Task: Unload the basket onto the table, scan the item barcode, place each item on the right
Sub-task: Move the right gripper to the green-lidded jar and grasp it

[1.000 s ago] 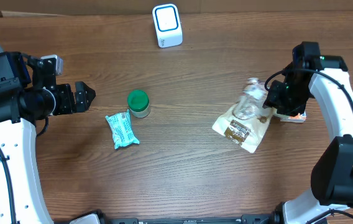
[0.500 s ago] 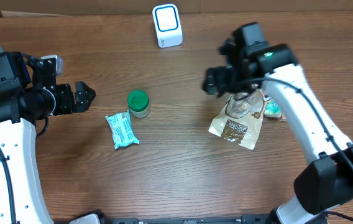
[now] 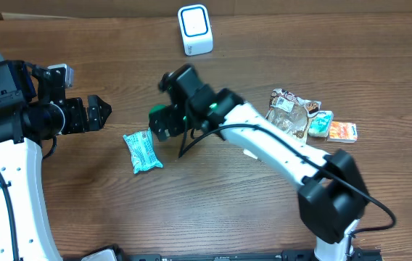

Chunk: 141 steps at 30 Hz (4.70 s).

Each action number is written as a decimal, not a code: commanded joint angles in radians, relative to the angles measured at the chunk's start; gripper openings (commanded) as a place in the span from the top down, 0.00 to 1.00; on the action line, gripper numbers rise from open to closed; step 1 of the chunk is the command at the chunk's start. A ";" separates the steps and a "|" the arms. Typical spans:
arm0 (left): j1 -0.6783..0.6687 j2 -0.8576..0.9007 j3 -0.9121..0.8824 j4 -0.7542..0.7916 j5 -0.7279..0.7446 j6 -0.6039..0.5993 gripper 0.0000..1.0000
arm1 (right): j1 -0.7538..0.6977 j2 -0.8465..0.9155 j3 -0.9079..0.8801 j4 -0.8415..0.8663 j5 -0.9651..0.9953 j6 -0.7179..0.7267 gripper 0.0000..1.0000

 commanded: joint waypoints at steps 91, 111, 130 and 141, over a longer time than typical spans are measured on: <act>-0.004 -0.002 0.006 0.000 0.001 0.014 0.00 | -0.079 -0.009 -0.002 -0.142 0.098 -0.261 0.11; -0.003 -0.002 0.006 0.000 0.001 0.014 0.00 | -0.070 0.040 -0.005 -0.197 -0.050 -0.021 0.01; -0.004 -0.002 0.006 0.000 0.001 0.014 0.00 | -0.069 0.101 -0.005 -0.252 -0.019 -0.573 0.03; -0.004 -0.002 0.006 0.000 0.001 0.015 0.00 | -0.069 0.122 -0.005 -0.232 -0.019 -0.573 0.03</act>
